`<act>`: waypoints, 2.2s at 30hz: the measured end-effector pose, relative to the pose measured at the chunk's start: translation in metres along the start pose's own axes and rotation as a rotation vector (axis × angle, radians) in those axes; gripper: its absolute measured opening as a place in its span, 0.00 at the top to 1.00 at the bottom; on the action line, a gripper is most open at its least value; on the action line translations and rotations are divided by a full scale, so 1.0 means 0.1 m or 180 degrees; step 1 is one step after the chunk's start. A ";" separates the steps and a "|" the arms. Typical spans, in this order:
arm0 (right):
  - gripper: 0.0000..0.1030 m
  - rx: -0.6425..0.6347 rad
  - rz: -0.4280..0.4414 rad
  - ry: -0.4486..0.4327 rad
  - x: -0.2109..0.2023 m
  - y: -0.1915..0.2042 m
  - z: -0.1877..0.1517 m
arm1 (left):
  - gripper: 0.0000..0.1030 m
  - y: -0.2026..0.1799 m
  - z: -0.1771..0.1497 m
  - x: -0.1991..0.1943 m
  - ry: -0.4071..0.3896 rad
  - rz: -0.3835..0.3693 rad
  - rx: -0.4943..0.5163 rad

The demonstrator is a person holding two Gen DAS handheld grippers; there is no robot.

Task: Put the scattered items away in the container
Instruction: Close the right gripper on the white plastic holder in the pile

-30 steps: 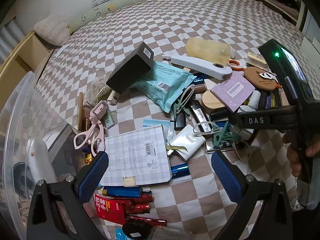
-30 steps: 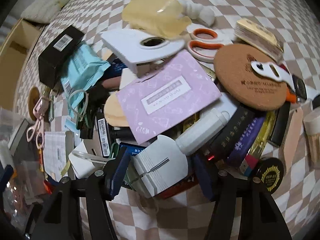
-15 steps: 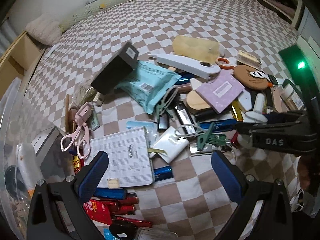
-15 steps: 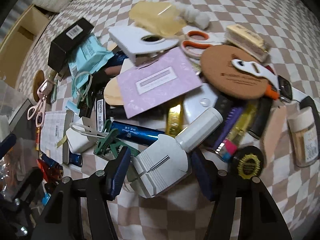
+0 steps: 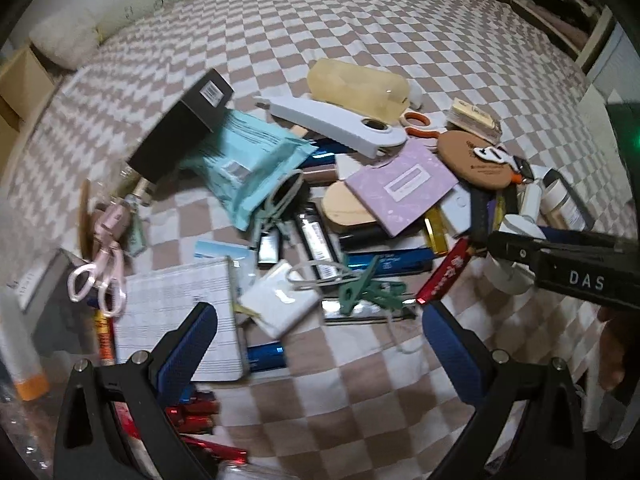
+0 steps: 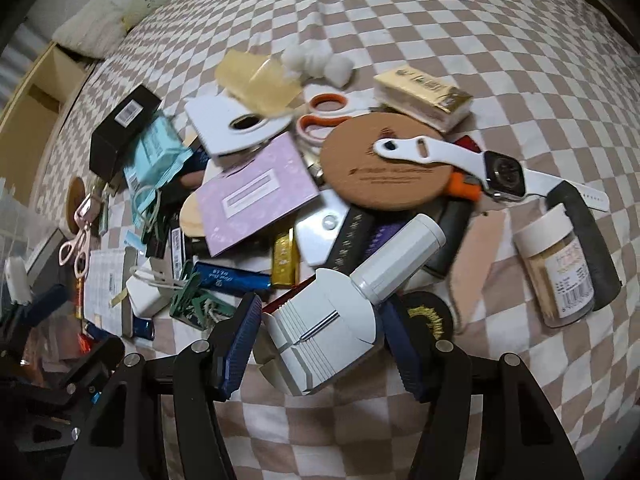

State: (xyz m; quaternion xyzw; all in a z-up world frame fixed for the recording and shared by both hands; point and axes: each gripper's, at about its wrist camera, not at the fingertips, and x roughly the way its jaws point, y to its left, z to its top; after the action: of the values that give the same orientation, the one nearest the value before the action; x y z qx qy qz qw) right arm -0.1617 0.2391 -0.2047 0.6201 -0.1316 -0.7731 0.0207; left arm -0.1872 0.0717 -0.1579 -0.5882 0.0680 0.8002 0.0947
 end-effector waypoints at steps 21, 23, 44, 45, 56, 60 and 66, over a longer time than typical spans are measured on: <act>0.39 0.0169 0.0176 0.0012 -0.07 -0.29 0.03 | 0.39 -0.28 0.27 0.65 0.0522 -0.0287 0.0077; 0.39 0.0169 0.0195 0.0033 -0.06 -0.28 0.03 | 0.41 -0.28 0.30 0.70 0.0553 -0.0290 0.0042; 0.50 0.0251 0.0267 0.0085 -0.06 -0.39 0.05 | 0.73 -0.38 0.25 0.76 0.0733 -0.0250 0.0075; 0.50 0.0242 0.0257 0.0095 -0.05 -0.38 0.04 | 0.73 -0.40 0.24 0.74 0.0725 -0.0255 0.0093; 0.58 0.0097 0.0120 0.0203 0.08 -0.26 0.01 | 0.73 -0.54 0.15 0.71 0.0686 -0.0145 0.0294; 0.66 -0.0030 0.0096 0.0230 0.10 -0.16 0.01 | 0.73 -0.52 0.15 0.70 0.0690 -0.0152 0.0261; 0.75 0.0071 0.0129 0.0161 0.04 -0.25 0.04 | 0.73 -0.46 0.15 0.64 0.0650 -0.0209 0.0188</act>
State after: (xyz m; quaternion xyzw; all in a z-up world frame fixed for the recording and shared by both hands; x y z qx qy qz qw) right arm -0.1630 0.2626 -0.2136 0.6369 -0.1522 -0.7551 0.0328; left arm -0.2089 0.1244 -0.2144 -0.6655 0.0815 0.7303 0.1308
